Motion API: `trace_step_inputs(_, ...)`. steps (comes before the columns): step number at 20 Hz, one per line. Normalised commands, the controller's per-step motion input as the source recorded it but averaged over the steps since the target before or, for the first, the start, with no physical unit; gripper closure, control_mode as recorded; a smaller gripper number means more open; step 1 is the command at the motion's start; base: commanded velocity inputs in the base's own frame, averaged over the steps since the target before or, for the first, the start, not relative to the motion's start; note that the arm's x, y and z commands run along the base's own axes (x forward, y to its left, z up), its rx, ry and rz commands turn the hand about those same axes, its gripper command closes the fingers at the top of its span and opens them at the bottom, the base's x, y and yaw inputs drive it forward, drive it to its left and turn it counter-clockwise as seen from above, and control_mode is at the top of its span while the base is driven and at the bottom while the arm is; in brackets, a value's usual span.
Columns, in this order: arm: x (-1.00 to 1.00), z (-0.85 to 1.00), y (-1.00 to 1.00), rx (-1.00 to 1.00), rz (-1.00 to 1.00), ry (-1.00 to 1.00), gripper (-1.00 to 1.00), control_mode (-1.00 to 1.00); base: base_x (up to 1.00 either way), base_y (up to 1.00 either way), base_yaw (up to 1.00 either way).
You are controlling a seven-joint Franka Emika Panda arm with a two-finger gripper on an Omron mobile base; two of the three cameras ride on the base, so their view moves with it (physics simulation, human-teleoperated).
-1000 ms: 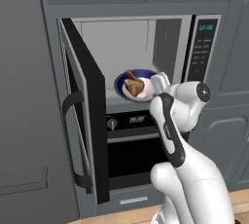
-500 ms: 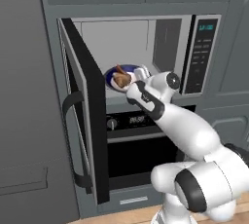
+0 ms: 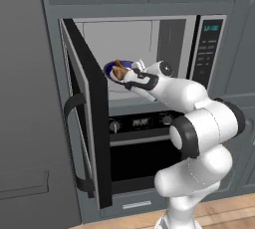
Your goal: Remove the apple from the bowl and place it on the small plate. Then place the bowl with only the chicken drumstick in the microwave, close the door, and press the start button to microwave the chicken drumstick.
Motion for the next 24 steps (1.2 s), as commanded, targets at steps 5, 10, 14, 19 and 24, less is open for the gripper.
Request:
trace_step_inputs(5,-0.06,0.03,0.0,0.0,0.01,-0.04,-1.0,-1.0,0.0,0.0,0.0)
trace_step_inputs(10,-0.32,0.38,0.0,-0.01,0.0,-0.11,-1.0,-1.0,0.0,0.0,0.0)
trace_step_inputs(14,-0.95,0.48,0.02,-0.12,0.0,-0.07,-1.0,-1.0,0.0,0.0,0.0)
trace_step_inputs(19,-0.77,0.17,0.03,-0.08,-0.03,-0.02,-1.0,-1.0,0.0,0.0,0.0)
trace_step_inputs(24,-0.61,0.19,0.0,-0.06,0.0,0.02,-1.0,-1.0,0.0,0.0,0.0)
